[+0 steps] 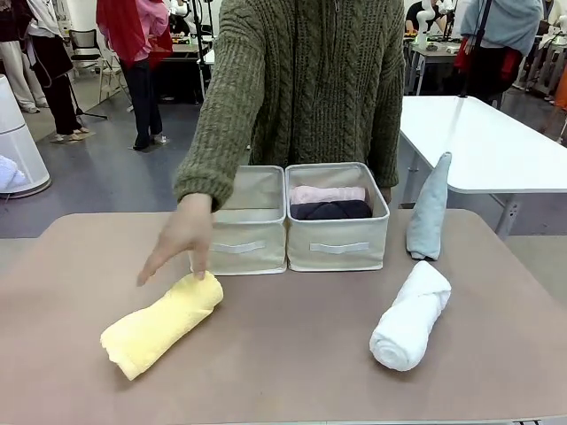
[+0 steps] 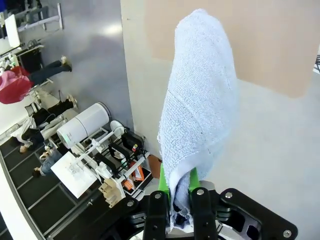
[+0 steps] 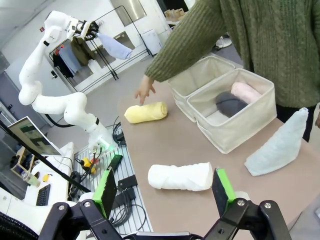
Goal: Sort the towels based on their folding style.
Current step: Pick up one triangle-folded towel and place it in the left Fabric basket.
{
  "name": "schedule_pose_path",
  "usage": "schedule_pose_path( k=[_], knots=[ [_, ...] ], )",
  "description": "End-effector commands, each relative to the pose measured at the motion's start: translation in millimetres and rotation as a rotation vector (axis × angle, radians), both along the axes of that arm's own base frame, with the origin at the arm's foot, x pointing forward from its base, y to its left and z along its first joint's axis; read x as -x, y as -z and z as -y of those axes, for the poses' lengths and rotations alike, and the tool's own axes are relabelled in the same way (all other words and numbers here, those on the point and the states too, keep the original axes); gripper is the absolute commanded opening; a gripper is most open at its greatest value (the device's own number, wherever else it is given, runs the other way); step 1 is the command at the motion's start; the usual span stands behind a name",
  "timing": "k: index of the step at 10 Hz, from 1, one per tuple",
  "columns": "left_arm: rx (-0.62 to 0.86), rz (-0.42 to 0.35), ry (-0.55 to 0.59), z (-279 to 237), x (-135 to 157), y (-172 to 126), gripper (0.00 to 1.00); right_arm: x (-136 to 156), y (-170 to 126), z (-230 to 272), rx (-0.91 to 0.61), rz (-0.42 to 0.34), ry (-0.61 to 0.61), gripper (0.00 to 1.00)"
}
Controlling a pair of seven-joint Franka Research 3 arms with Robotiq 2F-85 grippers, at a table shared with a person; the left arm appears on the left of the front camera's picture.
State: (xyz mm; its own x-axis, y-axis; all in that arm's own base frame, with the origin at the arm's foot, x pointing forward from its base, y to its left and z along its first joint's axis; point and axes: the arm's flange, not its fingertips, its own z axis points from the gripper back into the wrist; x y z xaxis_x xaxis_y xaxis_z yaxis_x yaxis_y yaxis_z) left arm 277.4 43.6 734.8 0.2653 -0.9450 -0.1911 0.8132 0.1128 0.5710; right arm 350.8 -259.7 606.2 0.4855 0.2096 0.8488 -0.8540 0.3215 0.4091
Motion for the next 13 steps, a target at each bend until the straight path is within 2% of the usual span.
schedule_pose_path(
  k=[1,13],
  knots=[
    [0.023,0.022,-0.007,-6,-5,-8,0.15,1,-1,-2,-0.015,0.003,-0.003,1.00],
    [0.054,-0.025,0.009,-3,-14,-8,0.15,1,-1,-2,-0.015,0.003,-0.003,1.00]
  ],
)
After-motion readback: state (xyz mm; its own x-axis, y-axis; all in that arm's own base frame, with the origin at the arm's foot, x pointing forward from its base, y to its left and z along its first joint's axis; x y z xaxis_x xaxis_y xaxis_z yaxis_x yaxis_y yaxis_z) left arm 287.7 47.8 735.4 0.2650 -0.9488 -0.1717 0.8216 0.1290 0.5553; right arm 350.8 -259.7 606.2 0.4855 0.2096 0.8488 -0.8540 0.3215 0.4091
